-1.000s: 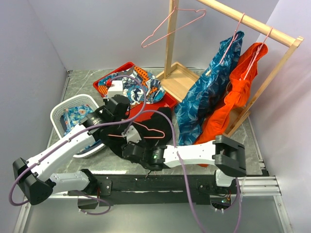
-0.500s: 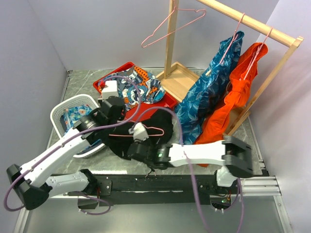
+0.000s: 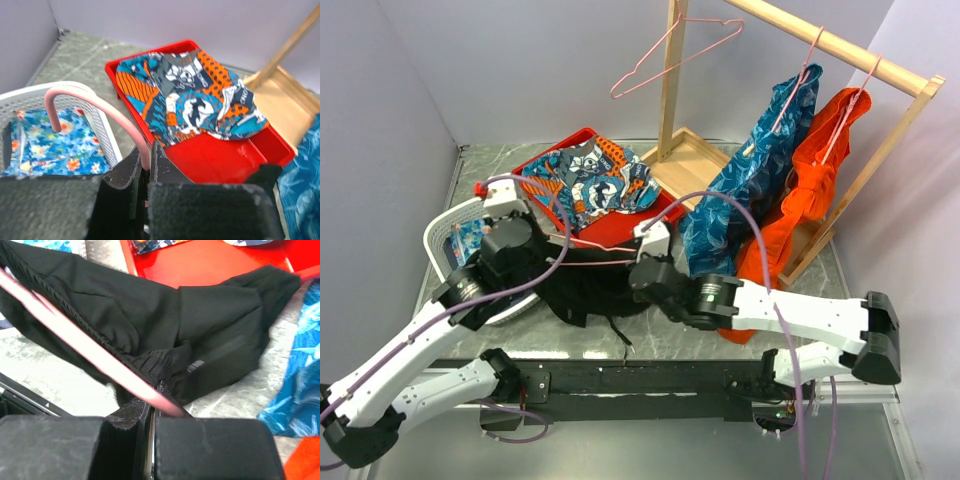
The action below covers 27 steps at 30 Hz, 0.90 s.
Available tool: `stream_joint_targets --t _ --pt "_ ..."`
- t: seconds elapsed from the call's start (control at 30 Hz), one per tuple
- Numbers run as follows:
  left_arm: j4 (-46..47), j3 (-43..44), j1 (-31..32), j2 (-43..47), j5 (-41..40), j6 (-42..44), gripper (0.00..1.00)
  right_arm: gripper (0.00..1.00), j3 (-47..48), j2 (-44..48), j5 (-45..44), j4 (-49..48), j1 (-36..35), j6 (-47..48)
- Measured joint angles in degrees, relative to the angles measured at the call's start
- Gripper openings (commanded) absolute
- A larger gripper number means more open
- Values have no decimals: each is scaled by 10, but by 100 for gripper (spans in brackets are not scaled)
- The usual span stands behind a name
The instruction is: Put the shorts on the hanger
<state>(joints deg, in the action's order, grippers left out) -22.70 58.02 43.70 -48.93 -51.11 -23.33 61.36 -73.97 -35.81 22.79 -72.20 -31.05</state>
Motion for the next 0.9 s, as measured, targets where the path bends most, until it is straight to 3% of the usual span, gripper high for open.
stream_joint_targets --t 0.33,0.9 --pt "89 -47 0 51 -34 53 1 0 22 61 25 71 39 7" --pt "158 -67 2 86 -42 114 1 0 220 41 -10 214 52 47"
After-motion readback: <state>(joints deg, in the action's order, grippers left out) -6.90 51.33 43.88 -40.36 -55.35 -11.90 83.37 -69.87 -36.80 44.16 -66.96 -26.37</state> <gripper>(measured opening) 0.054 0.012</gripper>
